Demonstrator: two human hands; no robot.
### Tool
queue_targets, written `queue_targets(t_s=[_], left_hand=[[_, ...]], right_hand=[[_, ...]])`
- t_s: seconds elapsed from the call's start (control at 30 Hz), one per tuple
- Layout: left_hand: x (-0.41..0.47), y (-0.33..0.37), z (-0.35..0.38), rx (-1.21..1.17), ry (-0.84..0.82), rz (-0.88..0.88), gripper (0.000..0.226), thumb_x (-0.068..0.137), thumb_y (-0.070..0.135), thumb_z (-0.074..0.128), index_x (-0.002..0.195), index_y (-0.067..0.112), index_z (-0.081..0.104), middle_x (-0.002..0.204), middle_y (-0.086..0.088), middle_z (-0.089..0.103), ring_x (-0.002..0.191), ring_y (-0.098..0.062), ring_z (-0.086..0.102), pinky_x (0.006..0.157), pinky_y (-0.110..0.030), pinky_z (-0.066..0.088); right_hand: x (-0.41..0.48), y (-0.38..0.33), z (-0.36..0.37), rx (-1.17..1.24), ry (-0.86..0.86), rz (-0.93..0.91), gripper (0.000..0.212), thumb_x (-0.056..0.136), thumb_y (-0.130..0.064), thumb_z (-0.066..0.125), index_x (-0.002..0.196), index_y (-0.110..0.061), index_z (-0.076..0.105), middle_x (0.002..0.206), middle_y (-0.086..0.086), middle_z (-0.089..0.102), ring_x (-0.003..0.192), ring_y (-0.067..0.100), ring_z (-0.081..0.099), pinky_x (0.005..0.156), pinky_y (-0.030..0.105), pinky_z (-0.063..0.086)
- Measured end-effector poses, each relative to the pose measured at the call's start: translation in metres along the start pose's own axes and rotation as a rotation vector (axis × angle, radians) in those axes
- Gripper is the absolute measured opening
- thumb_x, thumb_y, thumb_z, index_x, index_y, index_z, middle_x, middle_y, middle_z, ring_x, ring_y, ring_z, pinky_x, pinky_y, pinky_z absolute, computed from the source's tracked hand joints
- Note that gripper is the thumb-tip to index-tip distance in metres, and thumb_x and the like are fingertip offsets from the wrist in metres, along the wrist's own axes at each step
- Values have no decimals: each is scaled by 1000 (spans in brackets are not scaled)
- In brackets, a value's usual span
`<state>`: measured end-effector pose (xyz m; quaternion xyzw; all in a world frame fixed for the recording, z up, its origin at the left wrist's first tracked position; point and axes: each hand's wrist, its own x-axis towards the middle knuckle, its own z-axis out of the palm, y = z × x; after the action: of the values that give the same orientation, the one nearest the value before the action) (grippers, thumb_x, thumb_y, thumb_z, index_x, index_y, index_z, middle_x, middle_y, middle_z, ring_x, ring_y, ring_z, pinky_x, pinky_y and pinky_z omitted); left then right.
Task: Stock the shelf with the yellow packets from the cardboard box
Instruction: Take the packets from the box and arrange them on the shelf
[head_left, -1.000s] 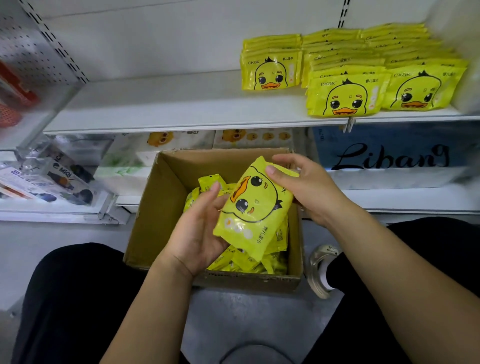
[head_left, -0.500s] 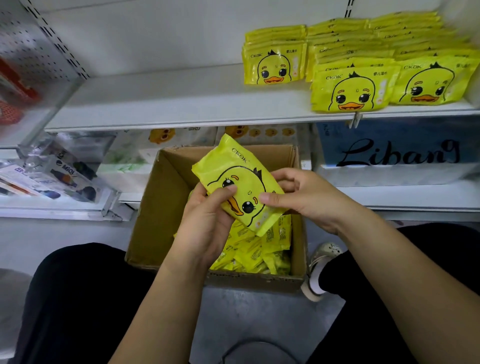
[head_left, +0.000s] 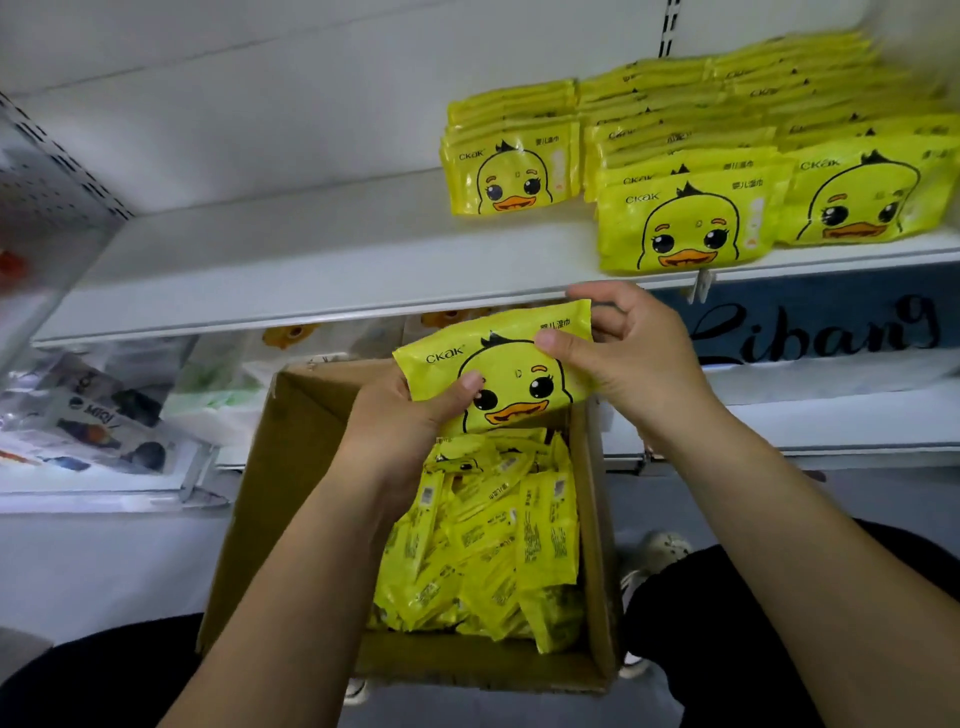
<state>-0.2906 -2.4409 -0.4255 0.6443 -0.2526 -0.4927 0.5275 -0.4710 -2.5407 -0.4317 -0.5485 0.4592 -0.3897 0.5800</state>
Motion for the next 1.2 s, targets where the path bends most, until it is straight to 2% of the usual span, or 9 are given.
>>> queue_targets(t_s=[0.17, 0.33, 0.47, 0.63, 0.83, 0.9, 0.97, 1.03, 1.2], left_hand=[[71, 26, 10, 7, 125, 126, 27, 91, 11, 75, 118, 9, 69, 109, -9, 78, 106, -29, 74, 102, -55, 54], [140, 54, 18, 86, 90, 260, 34, 94, 6, 71, 128, 7, 66, 118, -9, 76, 111, -25, 72, 104, -44, 54], [186, 66, 31, 157, 52, 331, 39, 96, 4, 68, 135, 8, 62, 122, -7, 75, 111, -20, 73, 92, -30, 58], [228, 66, 50, 249, 43, 384, 40, 97, 5, 68, 136, 7, 60, 123, -6, 73, 110, -18, 72, 90, -28, 59], [254, 75, 60, 490, 184, 479, 31, 93, 19, 76, 118, 17, 59, 97, 14, 67, 72, 14, 64, 63, -7, 48], [257, 76, 59, 564, 234, 508, 34, 88, 27, 80, 112, 21, 56, 93, 15, 63, 74, 9, 64, 66, -12, 50], [260, 76, 57, 618, 293, 491, 42, 82, 40, 84, 105, 18, 56, 97, 5, 65, 86, -11, 65, 75, -28, 54], [261, 76, 56, 635, 314, 430, 49, 78, 48, 85, 101, 15, 57, 104, -4, 66, 90, -21, 64, 72, -32, 52], [259, 71, 53, 571, 288, 314, 40, 82, 48, 82, 86, 18, 56, 79, 6, 56, 68, -10, 53, 56, -20, 38]], right_hand=[[44, -7, 13, 1, 117, -52, 68, 78, -28, 85, 136, -22, 49, 125, -9, 62, 117, 4, 58, 104, 30, 47], [74, -4, 21, -122, 178, -40, 59, 84, -36, 79, 134, -24, 51, 131, -11, 55, 125, 8, 49, 109, 38, 43], [85, -6, 21, -216, 143, -20, 57, 87, -42, 74, 136, -25, 50, 137, -8, 54, 130, 11, 48, 111, 39, 42], [90, -6, 23, -451, 2, 36, 62, 90, -48, 68, 144, -29, 44, 144, -7, 43, 135, 10, 37, 96, 20, 31], [94, -2, 31, -732, -134, 0, 68, 95, -50, 59, 152, -21, 35, 165, -6, 16, 151, 11, 4, 120, 30, 14], [95, 1, 33, -778, -143, -4, 68, 95, -51, 58, 151, -20, 36, 167, -5, 11, 152, 13, 0, 121, 34, 13], [96, 2, 35, -809, -139, -10, 68, 95, -53, 56, 150, -20, 36, 167, -5, 9, 152, 14, -1, 122, 36, 12], [97, 2, 35, -817, -146, -2, 69, 95, -53, 56, 152, -21, 34, 167, -6, 8, 152, 14, -2, 122, 37, 12], [101, 3, 33, -769, -150, 16, 70, 94, -52, 59, 152, -24, 34, 166, -9, 8, 151, 11, -3, 122, 37, 13]])
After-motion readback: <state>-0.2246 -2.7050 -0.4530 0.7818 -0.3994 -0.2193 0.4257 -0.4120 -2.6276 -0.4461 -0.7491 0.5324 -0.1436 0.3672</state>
